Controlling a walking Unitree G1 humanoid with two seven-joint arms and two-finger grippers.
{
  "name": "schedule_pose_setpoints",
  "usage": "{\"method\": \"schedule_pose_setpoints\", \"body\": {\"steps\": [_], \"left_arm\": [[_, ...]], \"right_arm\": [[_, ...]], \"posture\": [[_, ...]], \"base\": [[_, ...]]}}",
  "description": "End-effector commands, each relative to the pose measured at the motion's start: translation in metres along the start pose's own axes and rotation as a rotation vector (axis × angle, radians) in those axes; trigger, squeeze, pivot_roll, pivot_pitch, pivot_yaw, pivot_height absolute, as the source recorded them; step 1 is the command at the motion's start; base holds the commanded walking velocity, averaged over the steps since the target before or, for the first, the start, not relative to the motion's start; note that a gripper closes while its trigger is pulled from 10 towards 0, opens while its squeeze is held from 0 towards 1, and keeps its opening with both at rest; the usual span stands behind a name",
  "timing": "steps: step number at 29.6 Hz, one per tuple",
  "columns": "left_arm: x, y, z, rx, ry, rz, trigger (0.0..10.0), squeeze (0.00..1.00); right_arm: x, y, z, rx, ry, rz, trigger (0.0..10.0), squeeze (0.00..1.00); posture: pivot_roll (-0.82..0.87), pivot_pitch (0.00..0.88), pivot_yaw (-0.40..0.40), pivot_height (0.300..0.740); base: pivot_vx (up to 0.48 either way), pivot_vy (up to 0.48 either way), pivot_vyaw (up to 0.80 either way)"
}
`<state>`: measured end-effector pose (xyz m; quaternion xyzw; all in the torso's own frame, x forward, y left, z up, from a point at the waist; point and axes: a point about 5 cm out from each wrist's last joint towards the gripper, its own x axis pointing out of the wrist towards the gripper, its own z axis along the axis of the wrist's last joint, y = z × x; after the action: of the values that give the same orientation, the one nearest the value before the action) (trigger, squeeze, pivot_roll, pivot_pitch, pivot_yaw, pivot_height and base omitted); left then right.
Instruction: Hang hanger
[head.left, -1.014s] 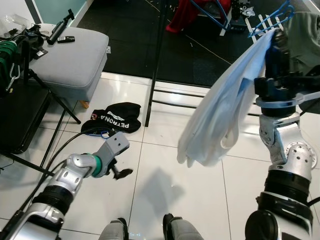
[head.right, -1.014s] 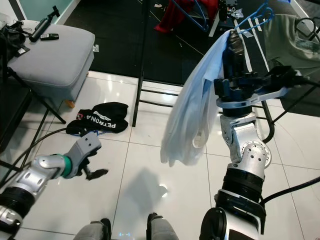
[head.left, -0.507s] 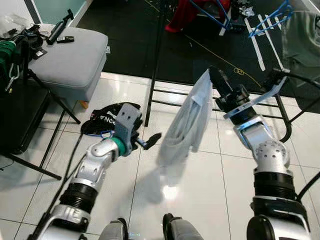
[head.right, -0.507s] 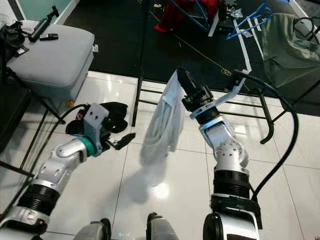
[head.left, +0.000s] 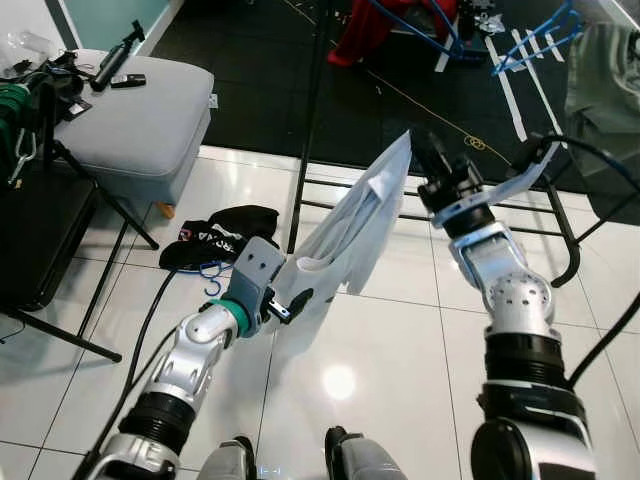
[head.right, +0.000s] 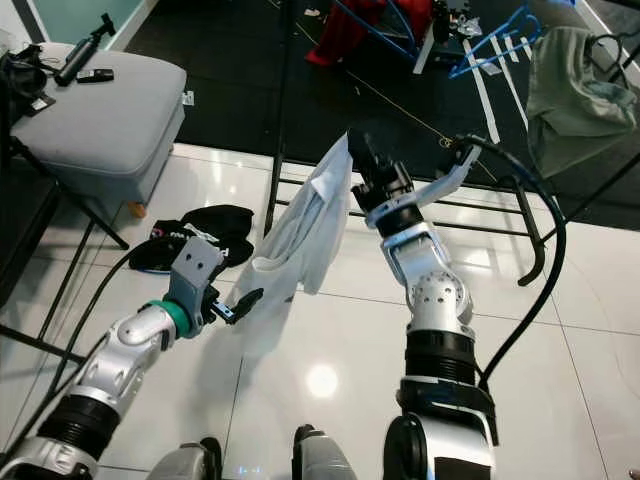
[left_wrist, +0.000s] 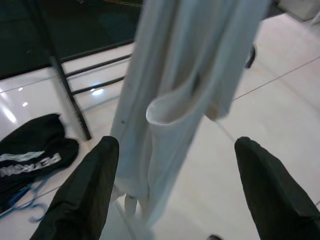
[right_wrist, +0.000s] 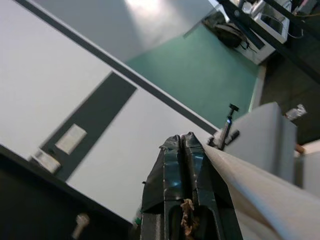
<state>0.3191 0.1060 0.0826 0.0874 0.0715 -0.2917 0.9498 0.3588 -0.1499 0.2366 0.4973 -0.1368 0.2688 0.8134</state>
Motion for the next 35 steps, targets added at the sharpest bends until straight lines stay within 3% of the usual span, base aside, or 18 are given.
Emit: {"method": "schedule_pose_setpoints", "body": {"steps": [1,5,16,23,31,35], "left_arm": [[0.002,-0.006,-0.006,-0.043,-0.011,0.019,10.0,1.00],[0.008,-0.003,-0.010,-0.066,0.008,0.079,10.0,1.00],[0.013,-0.014,-0.019,-0.125,0.023,0.054,10.0,1.00],[0.018,-0.025,-0.023,-0.121,0.039,0.022,10.0,1.00],[0.024,-0.024,-0.025,-0.102,0.080,0.119,10.0,1.00],[0.024,-0.017,-0.023,-0.172,0.052,0.189,10.0,1.00]], "right_arm": [[0.005,0.010,0.010,0.027,-0.047,0.030,0.0,0.00],[0.011,0.017,0.014,0.062,-0.061,0.048,0.0,0.00],[0.012,0.024,0.015,0.087,-0.046,0.049,0.0,0.00],[0.014,0.029,0.011,0.105,-0.032,0.052,0.0,0.00],[0.022,0.042,0.008,0.151,-0.035,0.087,0.0,0.00],[0.022,0.047,-0.001,0.168,-0.003,0.101,0.0,0.00]], "posture": [[-0.06,0.105,-0.058,0.740],[-0.07,0.116,-0.063,0.740],[-0.08,0.145,-0.086,0.740],[-0.09,0.153,-0.089,0.740],[-0.09,0.153,-0.085,0.740],[-0.09,0.153,-0.085,0.740]], "base": [[0.000,0.000,0.00],[0.000,0.000,0.00],[0.000,0.000,0.00],[0.000,0.000,0.00],[0.000,0.000,0.00],[0.000,0.000,0.00]]}}
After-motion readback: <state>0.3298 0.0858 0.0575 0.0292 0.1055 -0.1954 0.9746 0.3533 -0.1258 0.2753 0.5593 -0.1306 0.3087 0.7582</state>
